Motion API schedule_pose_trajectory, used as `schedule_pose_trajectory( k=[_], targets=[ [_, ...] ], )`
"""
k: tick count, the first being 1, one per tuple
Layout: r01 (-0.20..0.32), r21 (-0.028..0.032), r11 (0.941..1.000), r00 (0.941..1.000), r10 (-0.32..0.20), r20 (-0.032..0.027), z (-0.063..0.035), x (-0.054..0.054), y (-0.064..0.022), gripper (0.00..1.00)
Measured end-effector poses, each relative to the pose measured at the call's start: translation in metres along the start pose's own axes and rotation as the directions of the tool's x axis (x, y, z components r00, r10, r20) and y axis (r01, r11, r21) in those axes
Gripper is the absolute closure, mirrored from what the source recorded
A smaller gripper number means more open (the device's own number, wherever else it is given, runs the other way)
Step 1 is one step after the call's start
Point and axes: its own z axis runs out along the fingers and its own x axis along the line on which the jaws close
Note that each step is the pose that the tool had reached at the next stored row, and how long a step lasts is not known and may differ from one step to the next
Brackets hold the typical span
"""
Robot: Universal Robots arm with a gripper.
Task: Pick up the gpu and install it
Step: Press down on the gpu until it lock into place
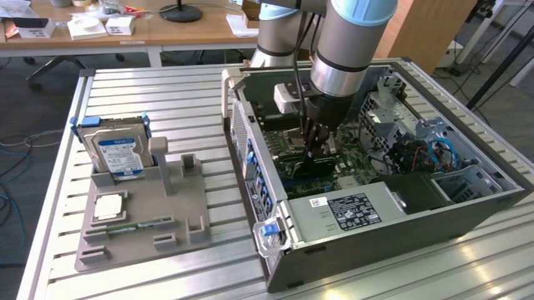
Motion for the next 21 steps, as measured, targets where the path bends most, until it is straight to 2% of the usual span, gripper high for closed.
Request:
schedule_pose_trajectory(
  k=[21],
  targets=[
    [0.000,0.0001,1.0000,1.0000,0.000,0.0002,0.0013,0.0000,0.0002,0.90]
  ],
)
